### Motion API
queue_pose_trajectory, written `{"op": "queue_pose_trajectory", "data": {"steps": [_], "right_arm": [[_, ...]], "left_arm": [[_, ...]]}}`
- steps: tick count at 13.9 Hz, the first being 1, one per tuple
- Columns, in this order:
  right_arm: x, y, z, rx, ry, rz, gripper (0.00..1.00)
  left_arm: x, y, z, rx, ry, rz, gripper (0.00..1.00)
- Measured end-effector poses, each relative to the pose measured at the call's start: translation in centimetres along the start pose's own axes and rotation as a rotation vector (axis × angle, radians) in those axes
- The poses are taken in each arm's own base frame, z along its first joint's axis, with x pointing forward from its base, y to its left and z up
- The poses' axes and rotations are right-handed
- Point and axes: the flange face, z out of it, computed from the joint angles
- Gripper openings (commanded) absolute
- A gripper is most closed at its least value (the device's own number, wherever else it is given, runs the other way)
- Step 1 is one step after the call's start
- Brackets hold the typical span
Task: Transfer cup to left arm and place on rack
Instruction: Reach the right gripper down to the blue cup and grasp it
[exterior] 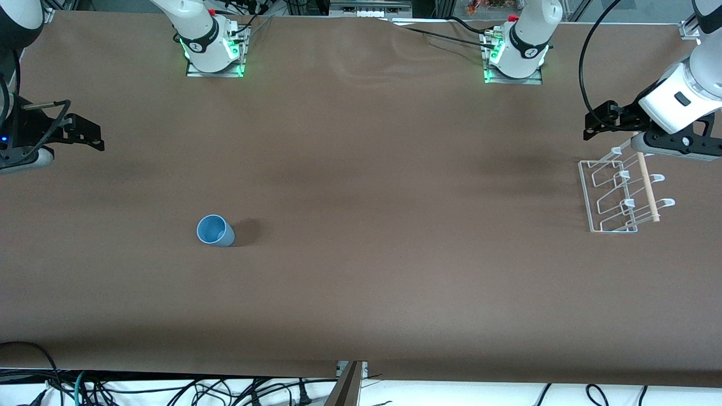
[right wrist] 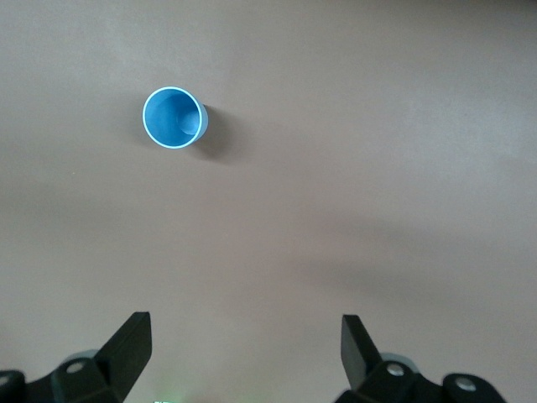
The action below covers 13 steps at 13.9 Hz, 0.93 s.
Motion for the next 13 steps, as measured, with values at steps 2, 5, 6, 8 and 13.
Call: {"op": "queue_pose_trajectory", "data": {"steps": [2,5,6,8,13], "right_arm": [[0.0,-0.1,0.0,0.000,-0.001,-0.001,1.00],[0.0,-0.1,0.0,-0.001,-0.001,-0.002,1.00],[0.1,-0.1,0.1,0.000,-0.003,-0.002,1.00],[0.6,-0.1,1.2,0.001,-0.013,-0.003,1.00],[5.2,-0.8,8.9,-0.002,0.001,-0.032,1.00]], "left_arm": [[0.0,0.0,0.0,0.000,0.000,0.000,1.00],[0.0,0.0,0.0,0.000,0.000,0.000,1.00],[0.0,0.0,0.0,0.000,0.000,0.000,1.00],[0.0,0.0,0.0,0.000,0.000,0.000,1.00],[0.0,0.0,0.0,0.000,0.000,0.000,1.00]]}}
